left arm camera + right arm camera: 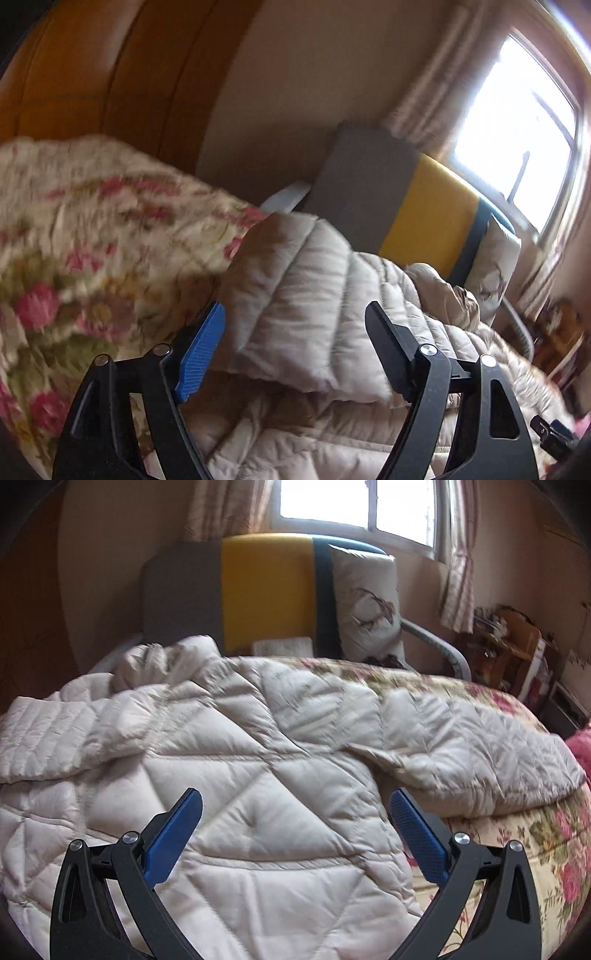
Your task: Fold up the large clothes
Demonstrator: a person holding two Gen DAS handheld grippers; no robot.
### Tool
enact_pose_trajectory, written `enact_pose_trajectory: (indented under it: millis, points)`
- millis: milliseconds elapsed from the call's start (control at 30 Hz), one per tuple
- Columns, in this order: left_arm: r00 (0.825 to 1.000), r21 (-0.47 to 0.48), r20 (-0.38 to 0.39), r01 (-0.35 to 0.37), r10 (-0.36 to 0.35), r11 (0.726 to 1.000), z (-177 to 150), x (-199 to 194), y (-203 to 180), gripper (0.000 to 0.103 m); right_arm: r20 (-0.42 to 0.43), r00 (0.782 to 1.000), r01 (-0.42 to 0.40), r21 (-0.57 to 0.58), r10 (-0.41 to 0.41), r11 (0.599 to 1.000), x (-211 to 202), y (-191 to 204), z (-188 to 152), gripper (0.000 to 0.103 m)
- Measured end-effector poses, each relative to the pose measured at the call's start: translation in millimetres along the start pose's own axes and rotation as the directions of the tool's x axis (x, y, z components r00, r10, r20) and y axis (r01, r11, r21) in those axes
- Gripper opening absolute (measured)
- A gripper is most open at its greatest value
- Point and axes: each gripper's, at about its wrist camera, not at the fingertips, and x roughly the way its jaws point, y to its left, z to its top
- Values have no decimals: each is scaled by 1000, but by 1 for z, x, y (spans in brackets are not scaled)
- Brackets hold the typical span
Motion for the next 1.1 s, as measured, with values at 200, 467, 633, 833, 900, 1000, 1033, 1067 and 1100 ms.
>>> enact_pose_trajectory:
  millis: [200,467,633,833,900,1000,1033,1067,1100]
  points:
    - [998,-21,-52,28,-29,999,-5,11,4,72,-117,928,-343,111,355,933,32,56,39,80]
    - [996,-85,-75,34,-40,996,-7,16,18,72,-178,920,-330,123,348,936,74,88,44,7]
    - [992,-105,-125,16,-29,994,-9,27,22,72,-141,958,-243,74,251,967,69,74,40,7]
    - [955,-27,-286,-96,84,995,-14,61,11,81,-177,963,-205,18,204,979,82,77,13,12]
    - [946,34,-296,-128,132,991,-15,65,2,82,-175,964,-199,18,199,980,83,77,9,13]
    - [953,23,-279,-114,116,993,-15,60,4,83,-166,954,-241,76,251,967,83,65,7,19]
    - [959,-2,-269,-98,93,995,-15,56,9,83,-139,951,-262,109,275,959,79,58,5,36]
    - [964,-28,-255,-84,74,996,-15,50,14,83,-101,948,-286,145,302,947,71,48,3,50]
    - [969,-53,-238,-76,61,996,-14,43,18,83,-47,946,-309,181,322,934,61,39,2,75]
